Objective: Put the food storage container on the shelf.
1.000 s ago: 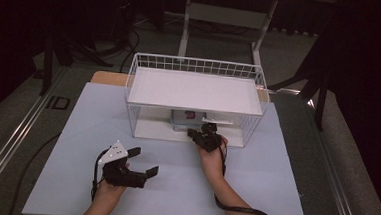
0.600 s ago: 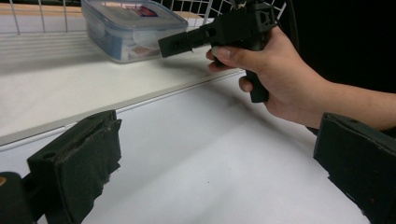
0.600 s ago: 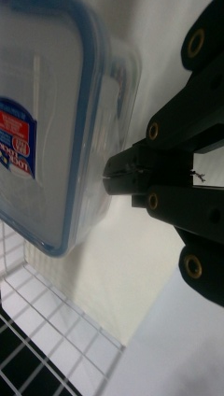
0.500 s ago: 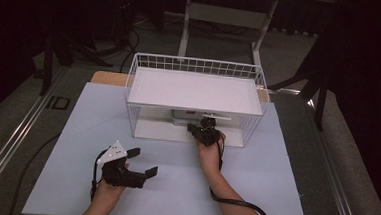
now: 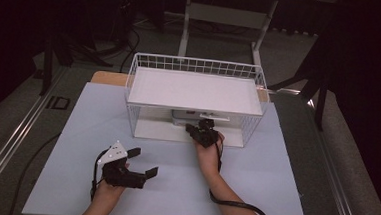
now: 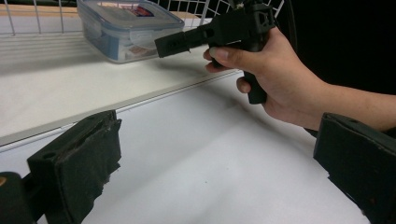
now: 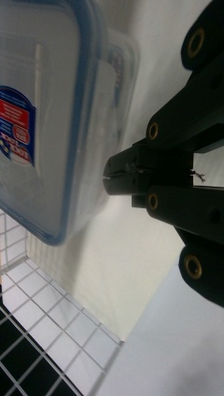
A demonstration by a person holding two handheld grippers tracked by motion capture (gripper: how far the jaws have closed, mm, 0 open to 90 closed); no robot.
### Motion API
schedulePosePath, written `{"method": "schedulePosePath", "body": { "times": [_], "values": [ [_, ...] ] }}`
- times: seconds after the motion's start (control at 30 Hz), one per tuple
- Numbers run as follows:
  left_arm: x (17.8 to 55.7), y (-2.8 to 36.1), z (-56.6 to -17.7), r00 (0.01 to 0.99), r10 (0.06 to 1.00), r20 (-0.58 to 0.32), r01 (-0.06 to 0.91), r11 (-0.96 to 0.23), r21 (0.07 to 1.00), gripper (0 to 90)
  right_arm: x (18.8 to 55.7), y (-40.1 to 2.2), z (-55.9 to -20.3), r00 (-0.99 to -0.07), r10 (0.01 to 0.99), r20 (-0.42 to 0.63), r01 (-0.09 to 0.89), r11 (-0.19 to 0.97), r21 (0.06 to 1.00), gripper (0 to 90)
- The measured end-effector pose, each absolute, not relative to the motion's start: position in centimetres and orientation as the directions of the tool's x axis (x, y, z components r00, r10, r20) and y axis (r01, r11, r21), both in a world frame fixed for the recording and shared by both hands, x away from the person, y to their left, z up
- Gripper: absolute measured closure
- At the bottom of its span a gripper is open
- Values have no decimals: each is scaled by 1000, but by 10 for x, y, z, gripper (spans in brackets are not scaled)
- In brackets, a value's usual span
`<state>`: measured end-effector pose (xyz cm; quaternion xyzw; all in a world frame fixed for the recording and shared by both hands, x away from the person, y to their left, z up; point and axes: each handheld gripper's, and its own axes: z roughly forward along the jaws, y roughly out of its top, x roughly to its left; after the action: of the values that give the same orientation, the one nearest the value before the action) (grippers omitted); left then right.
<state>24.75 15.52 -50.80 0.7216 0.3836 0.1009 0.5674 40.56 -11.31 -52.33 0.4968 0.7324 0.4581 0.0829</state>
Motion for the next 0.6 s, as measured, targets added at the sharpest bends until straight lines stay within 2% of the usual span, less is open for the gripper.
{"method": "schedulePosePath", "body": {
  "times": [0.07,0.2,0.33,0.4,0.6],
  "values": [
    [247,154,-507,688,667,-286,436,-66,897,16,402,-114,-524,-510,790,339,652,98,752,870],
    [246,152,-506,703,659,-267,416,-78,906,16,394,-114,-523,-548,792,270,593,140,793,811],
    [248,151,-506,703,662,-261,417,-86,905,16,384,-115,-521,-559,783,273,591,145,793,688],
    [248,151,-507,698,666,-264,422,-86,902,16,380,-115,-521,-574,773,270,582,153,799,563],
    [248,149,-506,703,659,-266,423,-88,902,16,359,-121,-514,-608,752,254,544,161,824,273]
  ]
}}
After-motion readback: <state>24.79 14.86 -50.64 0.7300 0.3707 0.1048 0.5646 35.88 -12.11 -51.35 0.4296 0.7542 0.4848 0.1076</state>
